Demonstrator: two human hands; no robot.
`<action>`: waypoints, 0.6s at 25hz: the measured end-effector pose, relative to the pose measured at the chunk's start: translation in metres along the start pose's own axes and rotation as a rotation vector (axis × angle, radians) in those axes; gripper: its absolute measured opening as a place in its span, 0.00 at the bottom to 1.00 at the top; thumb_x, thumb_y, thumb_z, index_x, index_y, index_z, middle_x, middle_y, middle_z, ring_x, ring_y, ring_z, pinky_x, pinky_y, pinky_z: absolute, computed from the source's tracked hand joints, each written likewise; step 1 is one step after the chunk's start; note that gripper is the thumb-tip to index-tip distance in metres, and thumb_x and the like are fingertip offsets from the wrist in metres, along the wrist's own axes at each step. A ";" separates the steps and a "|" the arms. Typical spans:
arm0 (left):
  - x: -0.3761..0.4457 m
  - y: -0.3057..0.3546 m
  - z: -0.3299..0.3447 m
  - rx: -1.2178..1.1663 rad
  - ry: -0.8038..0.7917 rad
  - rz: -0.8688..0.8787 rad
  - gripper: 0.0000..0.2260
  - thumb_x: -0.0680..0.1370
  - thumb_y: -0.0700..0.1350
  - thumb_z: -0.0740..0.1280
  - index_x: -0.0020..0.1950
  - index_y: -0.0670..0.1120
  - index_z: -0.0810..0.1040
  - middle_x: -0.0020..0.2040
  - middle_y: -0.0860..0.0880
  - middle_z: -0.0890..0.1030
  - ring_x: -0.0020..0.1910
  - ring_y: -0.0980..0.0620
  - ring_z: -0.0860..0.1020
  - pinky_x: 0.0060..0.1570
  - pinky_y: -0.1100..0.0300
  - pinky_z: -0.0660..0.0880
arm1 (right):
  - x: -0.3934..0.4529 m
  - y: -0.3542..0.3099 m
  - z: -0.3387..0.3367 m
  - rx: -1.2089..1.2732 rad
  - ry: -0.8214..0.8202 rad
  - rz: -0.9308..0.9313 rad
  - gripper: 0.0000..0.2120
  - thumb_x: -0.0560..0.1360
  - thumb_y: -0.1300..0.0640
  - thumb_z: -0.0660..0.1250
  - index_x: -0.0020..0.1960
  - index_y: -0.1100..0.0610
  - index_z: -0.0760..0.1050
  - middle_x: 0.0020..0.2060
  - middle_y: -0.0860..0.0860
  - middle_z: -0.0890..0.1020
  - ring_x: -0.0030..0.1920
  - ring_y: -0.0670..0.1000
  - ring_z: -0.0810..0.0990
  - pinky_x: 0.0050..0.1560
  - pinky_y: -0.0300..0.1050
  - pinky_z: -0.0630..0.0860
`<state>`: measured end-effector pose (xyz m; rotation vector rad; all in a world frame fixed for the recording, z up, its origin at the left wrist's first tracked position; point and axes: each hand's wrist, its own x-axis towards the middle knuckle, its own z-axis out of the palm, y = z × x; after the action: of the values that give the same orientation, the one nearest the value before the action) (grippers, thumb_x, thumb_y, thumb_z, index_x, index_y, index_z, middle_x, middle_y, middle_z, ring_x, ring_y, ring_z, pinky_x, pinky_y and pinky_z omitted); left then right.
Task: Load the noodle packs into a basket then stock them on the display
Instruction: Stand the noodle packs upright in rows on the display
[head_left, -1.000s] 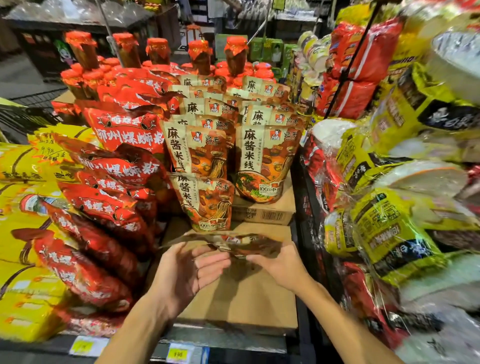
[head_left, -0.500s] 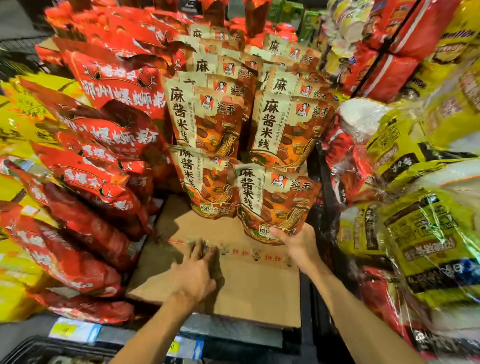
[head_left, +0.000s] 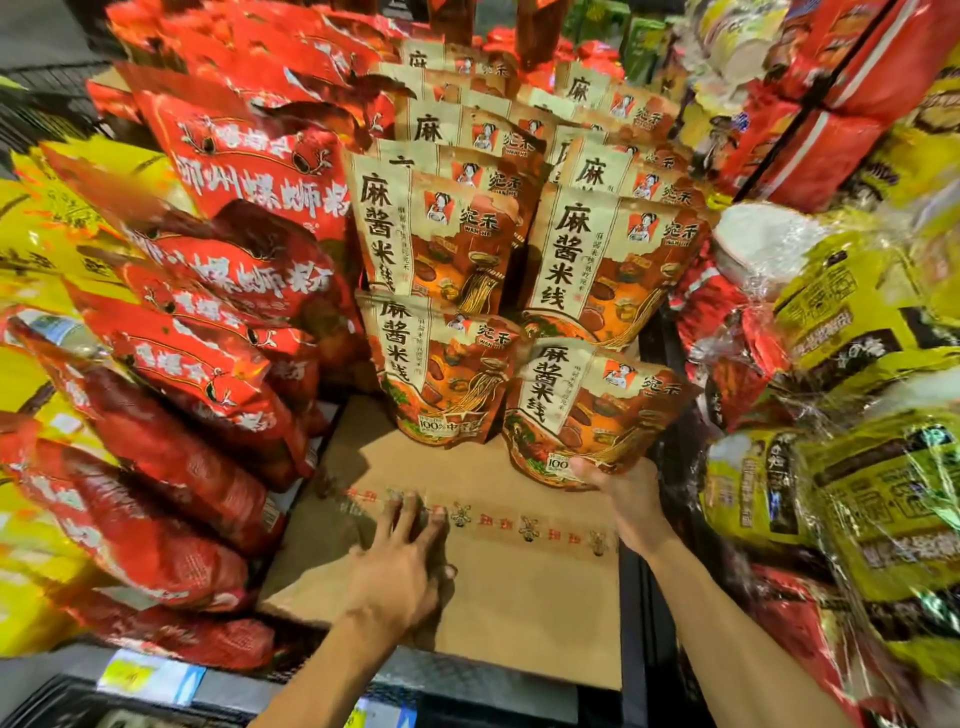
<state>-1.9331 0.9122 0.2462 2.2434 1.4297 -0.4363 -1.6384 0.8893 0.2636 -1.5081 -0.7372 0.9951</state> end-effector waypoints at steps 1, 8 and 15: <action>0.000 0.000 0.000 0.005 -0.002 0.004 0.31 0.81 0.61 0.56 0.82 0.60 0.47 0.83 0.51 0.40 0.82 0.46 0.40 0.71 0.33 0.61 | 0.001 0.000 -0.004 0.010 0.019 0.014 0.24 0.69 0.68 0.78 0.63 0.58 0.80 0.57 0.55 0.86 0.59 0.55 0.84 0.59 0.56 0.81; 0.000 0.002 -0.003 0.016 -0.020 0.012 0.31 0.81 0.61 0.55 0.82 0.60 0.47 0.83 0.52 0.40 0.82 0.47 0.39 0.72 0.35 0.60 | 0.018 0.000 0.001 0.019 -0.037 0.001 0.25 0.69 0.68 0.76 0.65 0.59 0.78 0.58 0.53 0.86 0.59 0.53 0.84 0.58 0.50 0.81; 0.003 0.001 -0.004 0.026 -0.028 0.016 0.31 0.81 0.60 0.55 0.82 0.60 0.47 0.83 0.51 0.40 0.82 0.46 0.40 0.72 0.34 0.61 | 0.034 -0.004 0.020 -0.049 -0.092 -0.054 0.19 0.72 0.73 0.72 0.61 0.60 0.79 0.55 0.51 0.87 0.57 0.52 0.85 0.54 0.45 0.83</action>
<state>-1.9309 0.9166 0.2485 2.2590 1.3980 -0.4823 -1.6407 0.9281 0.2603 -1.4842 -0.8686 1.0178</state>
